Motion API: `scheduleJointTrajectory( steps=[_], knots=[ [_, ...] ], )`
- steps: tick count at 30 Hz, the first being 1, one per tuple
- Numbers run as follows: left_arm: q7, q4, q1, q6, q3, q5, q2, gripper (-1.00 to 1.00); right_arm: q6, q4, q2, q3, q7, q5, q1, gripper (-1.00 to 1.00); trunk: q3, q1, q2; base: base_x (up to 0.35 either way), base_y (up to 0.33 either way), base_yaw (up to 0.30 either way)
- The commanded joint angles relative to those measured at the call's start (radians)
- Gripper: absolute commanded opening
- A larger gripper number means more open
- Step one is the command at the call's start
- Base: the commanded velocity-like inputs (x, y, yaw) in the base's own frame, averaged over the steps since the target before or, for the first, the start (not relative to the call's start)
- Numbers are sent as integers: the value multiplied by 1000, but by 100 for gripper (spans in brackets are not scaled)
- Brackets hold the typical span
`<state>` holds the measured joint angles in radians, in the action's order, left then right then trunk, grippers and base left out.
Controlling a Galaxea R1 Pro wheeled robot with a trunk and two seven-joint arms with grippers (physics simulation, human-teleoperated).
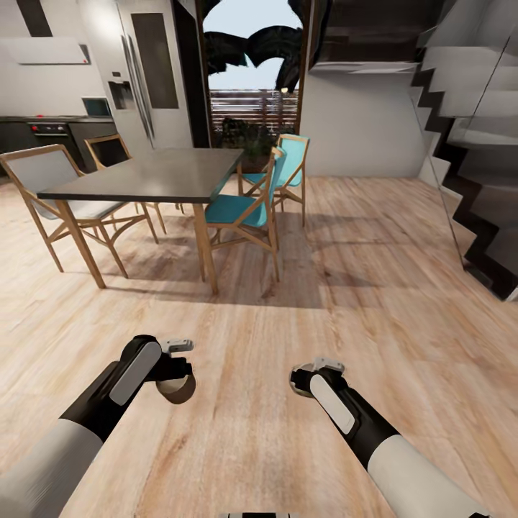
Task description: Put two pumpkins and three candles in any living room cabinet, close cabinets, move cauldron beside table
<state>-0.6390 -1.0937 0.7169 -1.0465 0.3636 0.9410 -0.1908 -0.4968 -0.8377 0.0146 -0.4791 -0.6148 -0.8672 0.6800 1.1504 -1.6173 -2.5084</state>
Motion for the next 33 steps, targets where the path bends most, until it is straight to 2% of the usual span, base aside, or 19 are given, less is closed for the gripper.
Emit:
scheduleJointTrajectory(
  steps=[1, 33],
  knots=[
    [-10, -1, 1, -1, 3, 9, -1, -100, 1, -1, -1, -2, -8, -9, 1, -100, 0, 0, 0, 0, 13, 265],
    [-11, 0, 1, -1, 6, 9, -1, -100, 1, -1, -1, -3, -7, -9, 1, -100, -28, 0, 0, 0, -9, 261]
  ],
)
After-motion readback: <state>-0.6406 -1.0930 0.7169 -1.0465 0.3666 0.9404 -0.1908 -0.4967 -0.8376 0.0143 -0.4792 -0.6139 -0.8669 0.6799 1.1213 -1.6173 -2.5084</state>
